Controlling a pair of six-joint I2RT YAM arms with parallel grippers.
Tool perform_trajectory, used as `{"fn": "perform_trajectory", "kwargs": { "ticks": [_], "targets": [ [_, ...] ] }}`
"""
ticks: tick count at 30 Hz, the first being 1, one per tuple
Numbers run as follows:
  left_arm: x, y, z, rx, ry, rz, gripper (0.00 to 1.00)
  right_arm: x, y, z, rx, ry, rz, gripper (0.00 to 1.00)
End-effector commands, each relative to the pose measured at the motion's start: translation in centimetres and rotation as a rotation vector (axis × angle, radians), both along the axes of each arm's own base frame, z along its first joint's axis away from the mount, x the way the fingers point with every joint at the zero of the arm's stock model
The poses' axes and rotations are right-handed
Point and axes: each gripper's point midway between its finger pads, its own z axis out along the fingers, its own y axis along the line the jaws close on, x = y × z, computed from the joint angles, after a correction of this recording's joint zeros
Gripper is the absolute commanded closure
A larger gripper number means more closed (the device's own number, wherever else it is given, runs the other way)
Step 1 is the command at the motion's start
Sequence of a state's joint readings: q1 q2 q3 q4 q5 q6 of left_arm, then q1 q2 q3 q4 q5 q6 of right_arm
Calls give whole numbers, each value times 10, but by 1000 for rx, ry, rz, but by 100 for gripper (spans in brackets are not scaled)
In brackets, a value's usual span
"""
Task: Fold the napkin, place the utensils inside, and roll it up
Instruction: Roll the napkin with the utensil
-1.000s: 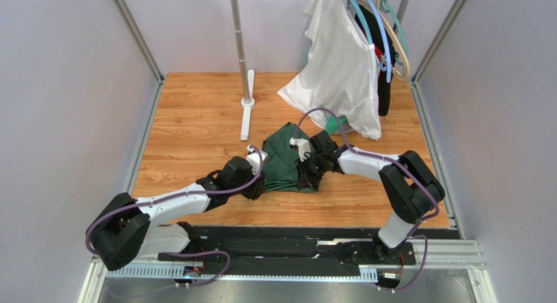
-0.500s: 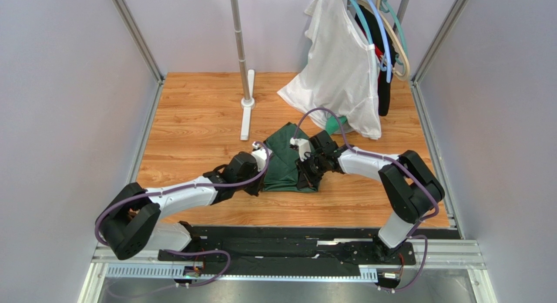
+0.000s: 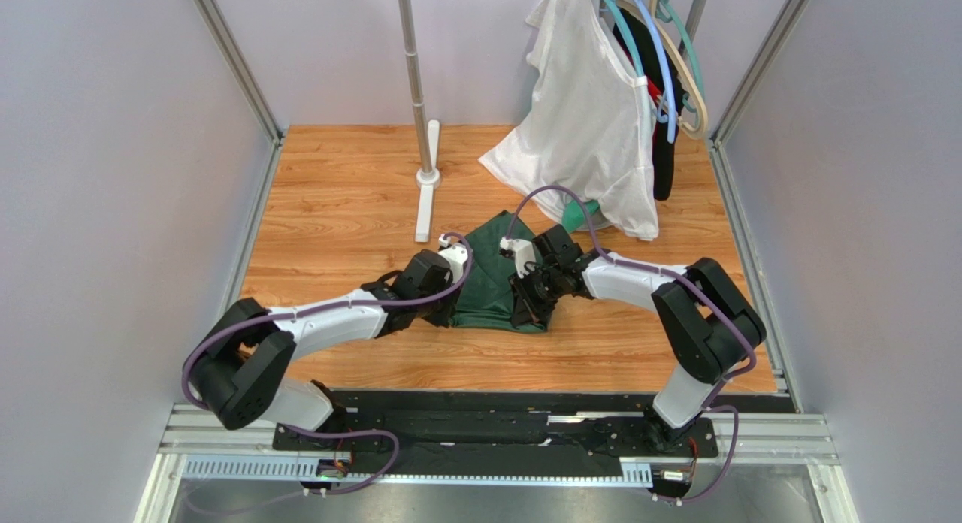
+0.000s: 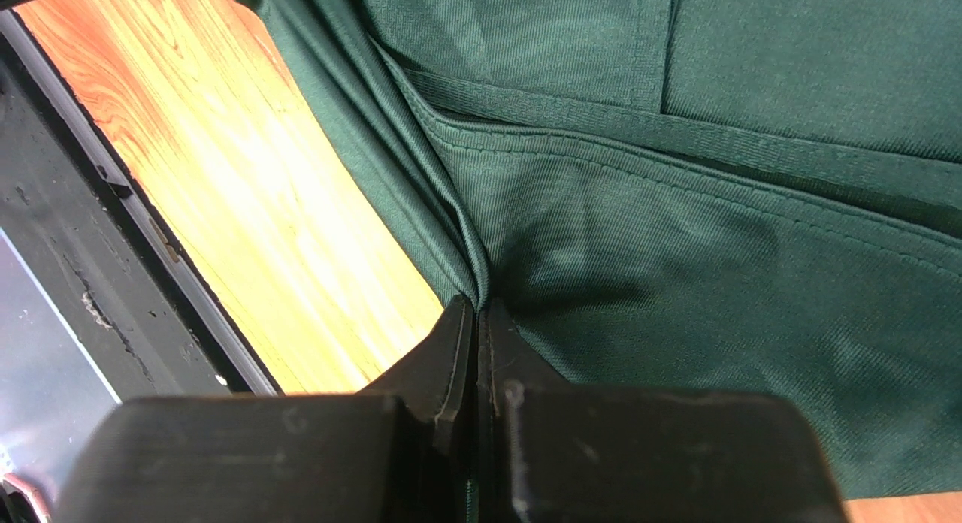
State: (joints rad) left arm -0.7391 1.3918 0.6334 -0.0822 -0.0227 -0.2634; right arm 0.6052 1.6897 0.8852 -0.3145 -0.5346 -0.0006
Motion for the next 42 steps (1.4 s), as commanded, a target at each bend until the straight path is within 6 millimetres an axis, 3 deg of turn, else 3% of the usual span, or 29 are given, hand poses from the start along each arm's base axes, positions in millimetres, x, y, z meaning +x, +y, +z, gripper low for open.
{"fn": "perform_trajectory", "kwargs": {
  "ticks": [1, 10, 12, 13, 15, 16, 19, 23, 28, 35, 42],
  "targets": [
    [8, 7, -5, 35, 49, 45, 100, 4, -3, -7, -33, 7, -8, 100],
    [12, 26, -17, 98, 127, 166, 99, 2, -3, -11, -42, 39, -33, 100],
    [14, 30, -17, 107, 131, 196, 90, 1, -3, -12, -43, 40, -32, 100],
    [15, 33, -16, 112, 130, 209, 76, 2, -3, -12, -43, 40, -32, 100],
    [18, 39, -10, 112, 108, 241, 61, 1, -3, -11, -43, 42, -33, 100],
    [19, 40, -7, 108, 99, 247, 47, 1, -3, -11, -44, 42, -32, 100],
    [23, 34, 7, 19, 59, 243, 37, 1, -3, -12, -43, 45, -33, 100],
    [20, 15, 22, -153, 26, 179, 34, 1, -3, -11, -42, 43, -30, 100],
    [10, 5, 20, -292, 41, 138, 31, 1, -2, -10, -42, 46, -28, 100],
    [7, 11, 21, -404, 36, 149, 25, 1, -2, -10, -40, 46, -26, 100],
    [15, 17, 12, -421, 67, 172, 29, 1, -2, -10, -41, 47, -26, 100]
  ]
}}
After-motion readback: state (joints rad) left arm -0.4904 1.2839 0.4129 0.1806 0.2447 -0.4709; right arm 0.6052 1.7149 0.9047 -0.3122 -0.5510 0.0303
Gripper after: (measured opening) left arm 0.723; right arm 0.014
